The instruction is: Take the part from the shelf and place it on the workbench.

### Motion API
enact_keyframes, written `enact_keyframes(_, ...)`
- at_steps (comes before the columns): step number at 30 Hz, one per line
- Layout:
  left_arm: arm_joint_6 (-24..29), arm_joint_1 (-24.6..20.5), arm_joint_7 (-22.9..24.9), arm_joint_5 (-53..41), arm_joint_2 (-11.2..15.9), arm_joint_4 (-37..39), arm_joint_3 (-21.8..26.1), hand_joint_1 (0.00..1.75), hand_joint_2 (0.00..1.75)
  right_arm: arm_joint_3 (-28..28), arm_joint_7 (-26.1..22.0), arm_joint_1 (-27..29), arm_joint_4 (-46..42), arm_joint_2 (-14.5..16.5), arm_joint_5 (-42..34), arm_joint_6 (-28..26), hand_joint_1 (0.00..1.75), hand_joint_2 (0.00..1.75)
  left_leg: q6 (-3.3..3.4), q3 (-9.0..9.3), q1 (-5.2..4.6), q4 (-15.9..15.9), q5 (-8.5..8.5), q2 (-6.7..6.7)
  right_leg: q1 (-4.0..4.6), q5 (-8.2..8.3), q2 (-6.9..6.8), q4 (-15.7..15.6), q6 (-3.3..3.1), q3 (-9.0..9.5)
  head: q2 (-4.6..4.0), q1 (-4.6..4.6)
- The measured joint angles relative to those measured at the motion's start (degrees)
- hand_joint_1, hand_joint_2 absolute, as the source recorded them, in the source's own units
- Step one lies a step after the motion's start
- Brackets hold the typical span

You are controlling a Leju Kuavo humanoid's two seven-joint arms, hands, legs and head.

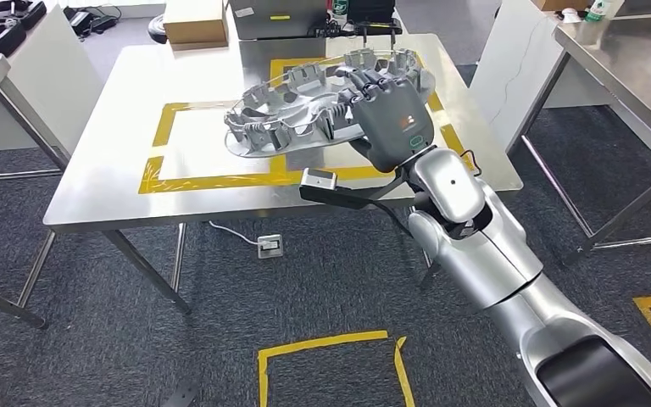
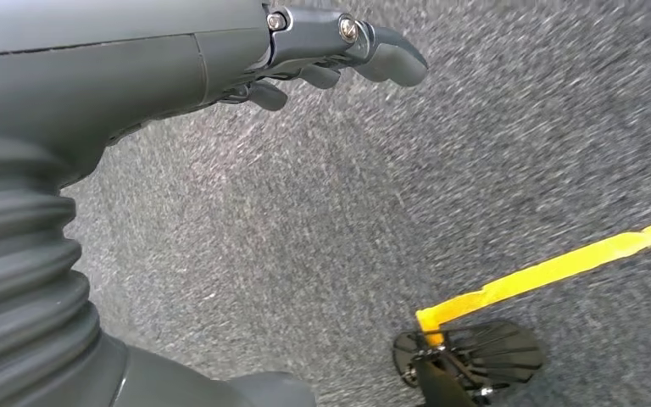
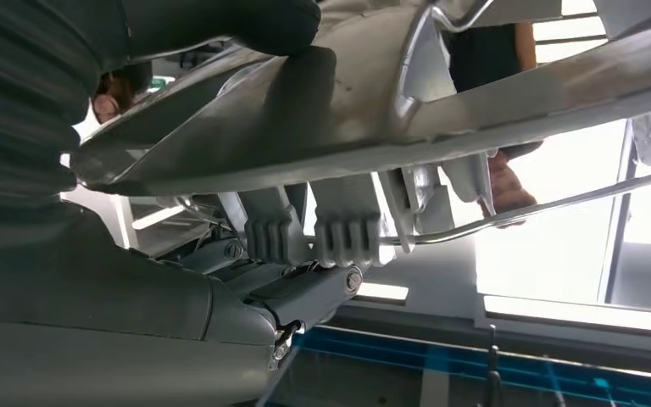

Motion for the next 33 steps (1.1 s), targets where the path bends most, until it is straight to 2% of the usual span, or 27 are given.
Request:
enact_keyframes(3,-0.1,-0.1,0.1,-0.2,0.0,0.0,0.0,0.0,1.75,-0.2,0.0,0.3,-0.4,-0.3,0.1,-0.1,1.75,1.75,-1.08,0.46,-0.16,-0.1,-0.2,0.13,0.14,-0.43,0.22,-1.1,-1.19,0.85,0.0,0.09)
enact_keyframes(5,-0.1,-0.2,0.1,-0.2,0.0,0.0,0.0,0.0,1.75,-0.3,0.0,0.5,-0.5,-0.5,0.1,-0.1,1.75,1.75,-1.5,-0.27,-0.11,2.3,-0.93,0.34,0.01,-0.74,0.32,-1.4,-2.01,1.87,0.0,0.0)
enact_keyframes(6,-0.1,-0.3,0.1,-0.2,-0.1,0.0,0.0,0.0,1.75,-0.3,0.0,0.6,-0.6,-0.5,0.2,-0.1,1.75,1.75,-1.65,-1.74,-0.08,5.1,-1.88,0.41,0.0,-0.96,0.33,-1.5,-2.36,2.39,0.0,-0.07)
enact_keyframes(8,-0.1,-0.5,0.2,-0.2,-0.1,0.0,0.0,0.0,1.75,-0.3,0.0,0.8,-0.7,-0.5,0.3,0.0,1.75,1.75,-1.73,-6.26,-0.13,12.6,-4.61,0.47,0.23,-1.54,0.35,-1.4,-2.86,2.96,0.0,-0.21)
enact_keyframes(9,-0.1,-0.4,0.2,-0.2,0.0,0.0,0.0,0.0,1.75,-0.3,0.0,0.9,-0.7,-0.5,0.4,0.0,1.75,1.75,-1.67,-8.29,-0.18,15.3,-5.49,0.47,0.38,-1.86,0.41,-1.4,-2.98,3.25,0.0,-0.22)
enact_keyframes(10,-0.1,-0.4,0.2,-0.3,0.0,0.0,0.0,0.0,1.75,-0.3,0.0,1.0,-0.7,-0.5,0.4,0.0,1.75,1.75,-1.53,-9.55,-0.24,16.4,-5.36,0.47,0.54,-2.22,0.49,-1.3,-3.05,3.61,0.0,-0.23)
enact_keyframes(11,-0.1,-0.3,0.2,-0.3,0.1,0.0,0.0,0.0,1.75,-0.3,0.0,1.1,-0.7,-0.5,0.5,0.1,1.75,1.75,-1.32,-9.8,-0.3,15.4,-4.01,0.47,0.67,-2.59,0.55,-1.3,-3.06,4.05,0.0,-0.23)
enact_keyframes(13,-0.1,-0.3,0.1,-0.3,0.1,0.0,0.0,0.0,1.75,-0.3,0.0,1.1,-0.7,-0.5,0.6,0.4,1.75,1.75,-0.69,-7.82,-0.55,8.3,1.42,0.48,0.85,-3.43,0.61,-1.2,-2.94,5.12,0.0,-0.22)
enact_keyframes(14,-0.1,-0.3,0.1,-0.3,0.1,0.0,0.0,0.0,1.75,-0.3,0.0,1.0,-0.8,-0.5,0.7,0.5,1.75,1.75,-0.38,-6.61,-0.78,4.7,3.16,0.5,0.95,-3.81,0.64,-1.1,-2.78,5.53,0.0,-0.22)
enact_keyframes(15,-0.1,-0.4,0.1,-0.3,0.1,0.0,0.0,0.0,1.75,-0.3,0.0,0.8,-0.8,-0.5,0.7,0.5,1.75,1.75,-0.09,-5.57,-0.98,2.0,4.03,0.53,1.02,-4.14,0.68,-1.1,-2.55,5.74,0.0,-0.26)
enact_keyframes(16,-0.1,-0.5,0.1,-0.3,0.1,0.0,0.0,0.0,1.75,-0.4,0.0,0.6,-0.8,-0.5,0.7,0.5,1.75,1.75,0.19,-5.04,-1.14,0.6,4.15,0.54,1.07,-4.36,0.71,-1.0,-2.24,5.86,0.0,-0.28)
enact_keyframes(17,-0.1,-0.5,0.1,-0.3,0.1,0.0,0.0,0.0,1.75,-0.4,0.0,0.5,-0.9,-0.5,0.7,0.6,1.75,1.75,0.41,-4.78,-1.22,0.1,3.69,0.53,1.13,-4.38,0.74,-0.8,-1.9,5.86,0.0,-0.32)
enact_keyframes(20,-0.1,-0.5,0.0,-0.3,0.1,0.0,0.0,0.0,1.75,-0.6,0.0,0.5,-1.0,-0.5,0.7,0.7,1.75,1.75,1.35,-3.8,-0.88,-0.3,3.95,0.44,1.05,-5.14,0.64,1.2,-0.83,5.3,0.0,-0.27)
enact_keyframes(22,-0.1,-0.5,0.0,-0.2,0.0,0.0,0.0,0.0,1.75,-0.7,0.0,0.5,-1.1,-0.5,0.7,0.7,1.75,1.75,1.77,-3.29,-0.76,-0.4,3.69,0.41,0.66,-7.34,0.48,6.3,-0.02,2.34,0.0,-0.04)
enact_keyframes(24,-0.1,-0.5,0.0,-0.2,0.1,0.0,0.0,0.0,1.75,-0.8,0.0,0.6,-1.1,-0.5,0.7,0.7,1.75,1.75,1.89,-2.99,-0.73,-0.3,3.23,0.41,0.22,-9.6,0.36,13.0,0.54,-2.25,0.0,0.07)
enact_keyframes(25,-0.1,-0.5,0.0,-0.2,0.1,0.0,0.0,0.0,1.75,-0.8,0.0,0.7,-1.1,-0.5,0.7,0.8,1.75,1.75,1.84,-2.78,-0.72,-0.2,2.94,0.39,0.04,-9.67,0.3,14.7,0.69,-3.9,0.0,0.08)
enact_keyframes(26,-0.1,-0.4,0.0,-0.2,0.1,0.0,0.0,0.0,1.75,-0.8,0.0,0.8,-1.1,-0.6,0.8,0.9,1.75,1.75,1.75,-2.5,-0.69,-0.1,2.6,0.35,-0.1,-8.7,0.25,14.6,0.79,-4.6,0.0,0.09)
enact_keyframes(27,-0.1,-0.4,0.0,-0.2,0.0,0.0,0.0,0.0,1.75,-0.8,0.0,0.8,-1.1,-0.6,0.9,1.0,1.75,1.75,1.62,-2.12,-0.66,0.0,2.23,0.31,-0.2,-6.61,0.19,12.2,0.75,-4.13,0.0,0.12)
enact_keyframes(29,-0.1,-0.4,0.0,-0.2,0.0,0.0,0.0,0.0,1.75,-0.8,0.1,0.7,-1.1,-0.6,1.0,1.4,1.75,1.75,1.24,-1.39,-0.65,0.1,1.5,0.27,-0.23,-1.82,0.07,4.5,0.44,-1.38,0.0,0.14)
enact_keyframes(30,-0.1,-0.4,0.0,-0.2,0.0,0.0,0.0,0.0,1.75,-0.9,0.1,0.5,-1.1,-0.6,1.0,1.5,1.75,1.75,0.94,-1.16,-0.7,0.1,1.21,0.27,-0.1,-0.9,0.02,1.5,0.15,-0.23,0.0,0.15)
enact_keyframes(31,-0.1,-0.5,0.0,-0.2,0.0,0.0,0.0,0.0,1.75,-1.0,0.1,0.3,-1.1,-0.5,1.0,1.6,1.75,1.75,0.6,-1.05,-0.74,-0.1,0.99,0.29,0.04,-0.72,0.0,-0.1,-0.14,0.49,0.0,0.17)
enact_keyframes(33,-0.1,-0.5,0.0,-0.3,0.0,0.0,0.0,0.0,1.75,-1.1,0.1,0.0,-1.1,-0.5,1.0,1.8,1.75,1.75,-0.26,-0.68,-0.82,-0.1,0.93,0.32,0.23,-1.39,0.04,-0.9,-0.92,1.03,0.0,0.15)
